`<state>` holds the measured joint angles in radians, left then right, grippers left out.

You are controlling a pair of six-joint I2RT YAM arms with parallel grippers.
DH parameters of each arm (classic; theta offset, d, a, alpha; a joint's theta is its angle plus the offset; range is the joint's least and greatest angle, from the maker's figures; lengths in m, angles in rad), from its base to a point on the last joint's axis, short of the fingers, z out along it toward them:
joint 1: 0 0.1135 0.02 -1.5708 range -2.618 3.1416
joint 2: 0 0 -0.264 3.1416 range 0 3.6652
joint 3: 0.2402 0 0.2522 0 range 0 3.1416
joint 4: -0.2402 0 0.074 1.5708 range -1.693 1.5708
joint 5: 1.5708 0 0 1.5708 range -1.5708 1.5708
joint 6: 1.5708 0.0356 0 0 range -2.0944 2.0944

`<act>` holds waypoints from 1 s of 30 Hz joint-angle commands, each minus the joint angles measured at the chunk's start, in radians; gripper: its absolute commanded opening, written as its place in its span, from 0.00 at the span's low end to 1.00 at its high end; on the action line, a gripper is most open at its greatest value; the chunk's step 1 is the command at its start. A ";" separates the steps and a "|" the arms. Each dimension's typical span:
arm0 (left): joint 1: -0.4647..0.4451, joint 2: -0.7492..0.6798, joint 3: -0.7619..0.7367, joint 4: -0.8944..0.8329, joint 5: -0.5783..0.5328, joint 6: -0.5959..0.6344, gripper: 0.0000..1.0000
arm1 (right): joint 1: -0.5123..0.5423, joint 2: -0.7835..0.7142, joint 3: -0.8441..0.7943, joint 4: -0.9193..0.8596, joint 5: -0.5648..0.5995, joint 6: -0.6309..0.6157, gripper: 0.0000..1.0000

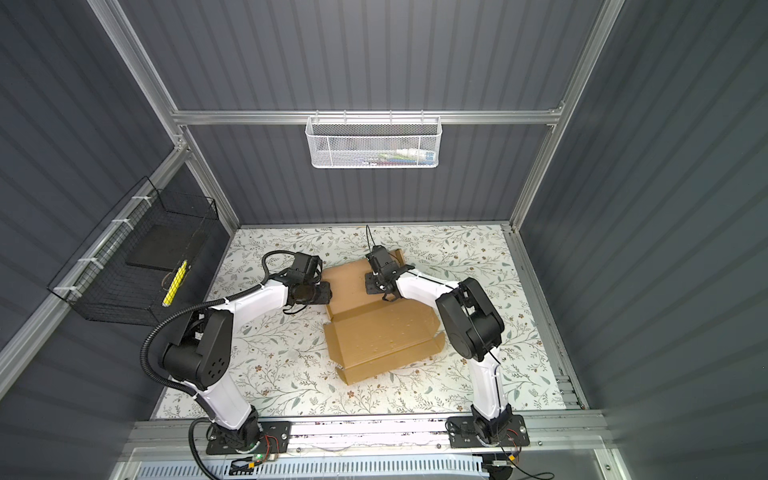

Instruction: Fold the paper box

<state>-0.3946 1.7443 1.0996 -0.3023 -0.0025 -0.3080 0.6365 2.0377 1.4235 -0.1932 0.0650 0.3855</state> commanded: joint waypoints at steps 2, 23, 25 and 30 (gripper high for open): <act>0.013 -0.037 -0.018 0.023 0.042 -0.010 0.49 | -0.003 0.019 0.026 -0.021 -0.017 0.007 0.33; 0.023 -0.085 -0.026 0.065 0.041 -0.015 0.53 | -0.011 0.060 0.072 -0.059 -0.039 0.009 0.34; 0.025 -0.085 -0.023 0.061 0.028 -0.014 0.53 | -0.013 0.064 0.074 -0.063 -0.041 0.008 0.35; 0.028 -0.067 -0.009 0.052 0.000 -0.009 0.53 | -0.016 0.073 0.082 -0.074 -0.045 0.009 0.35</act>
<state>-0.3771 1.6848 1.0840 -0.2390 0.0200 -0.3107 0.6247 2.0892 1.4757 -0.2413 0.0254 0.3859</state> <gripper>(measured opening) 0.532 0.347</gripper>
